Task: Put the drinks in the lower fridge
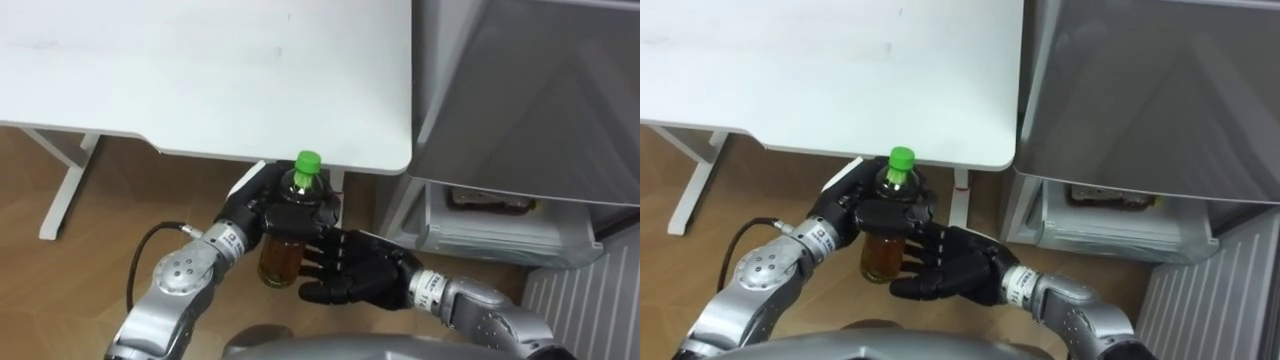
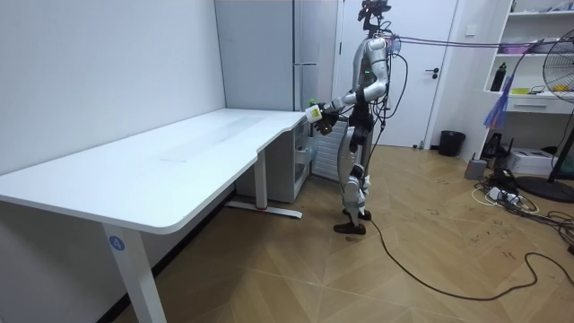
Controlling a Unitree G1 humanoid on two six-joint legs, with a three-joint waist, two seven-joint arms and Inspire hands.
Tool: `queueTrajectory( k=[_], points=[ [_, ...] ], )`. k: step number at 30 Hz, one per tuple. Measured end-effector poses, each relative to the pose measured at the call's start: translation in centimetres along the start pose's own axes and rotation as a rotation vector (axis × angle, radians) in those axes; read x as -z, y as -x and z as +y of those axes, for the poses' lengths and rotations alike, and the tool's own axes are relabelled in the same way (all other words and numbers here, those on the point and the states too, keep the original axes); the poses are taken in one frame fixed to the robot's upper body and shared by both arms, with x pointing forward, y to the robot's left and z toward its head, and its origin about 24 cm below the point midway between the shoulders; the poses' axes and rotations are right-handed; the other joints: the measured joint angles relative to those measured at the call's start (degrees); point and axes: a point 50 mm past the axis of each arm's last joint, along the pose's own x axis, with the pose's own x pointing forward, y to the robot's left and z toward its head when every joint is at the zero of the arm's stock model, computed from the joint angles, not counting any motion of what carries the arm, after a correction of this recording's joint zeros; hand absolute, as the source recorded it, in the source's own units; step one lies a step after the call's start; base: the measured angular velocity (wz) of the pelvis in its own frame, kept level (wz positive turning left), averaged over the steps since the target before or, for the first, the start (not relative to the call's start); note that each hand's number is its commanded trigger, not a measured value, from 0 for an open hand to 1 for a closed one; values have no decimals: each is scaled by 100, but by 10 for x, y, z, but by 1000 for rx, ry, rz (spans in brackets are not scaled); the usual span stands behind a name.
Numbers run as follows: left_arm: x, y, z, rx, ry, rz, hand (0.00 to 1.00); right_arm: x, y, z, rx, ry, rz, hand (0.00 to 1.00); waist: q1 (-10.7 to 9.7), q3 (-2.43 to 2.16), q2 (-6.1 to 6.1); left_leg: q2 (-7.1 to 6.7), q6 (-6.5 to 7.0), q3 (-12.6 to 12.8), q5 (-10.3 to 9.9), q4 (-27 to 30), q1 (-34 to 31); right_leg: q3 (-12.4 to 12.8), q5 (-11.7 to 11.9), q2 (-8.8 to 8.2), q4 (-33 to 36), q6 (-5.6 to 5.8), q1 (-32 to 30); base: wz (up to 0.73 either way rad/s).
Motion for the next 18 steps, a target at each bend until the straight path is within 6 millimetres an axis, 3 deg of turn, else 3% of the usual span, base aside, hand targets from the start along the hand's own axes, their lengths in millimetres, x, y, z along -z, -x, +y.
queueTrajectory(
  k=[10, 18],
  points=[
    [7, 1, 7, -40, 146, 2, 100, -1, 2, -2, 7, -1, -3, 0, 34, 9, 11, 22, -4, 74, -3, -56, 30, 10, 1, 6, 0, 0, -12, -2],
    [10, 0, -6, 20, 327, -8, 100, -6, -2, 2, 19, -16, -38, 0, 41, 11, 6, 20, -4, 72, -3, -70, 32, 1, 0, 2, -3, 0, 5, 0]
  ],
)
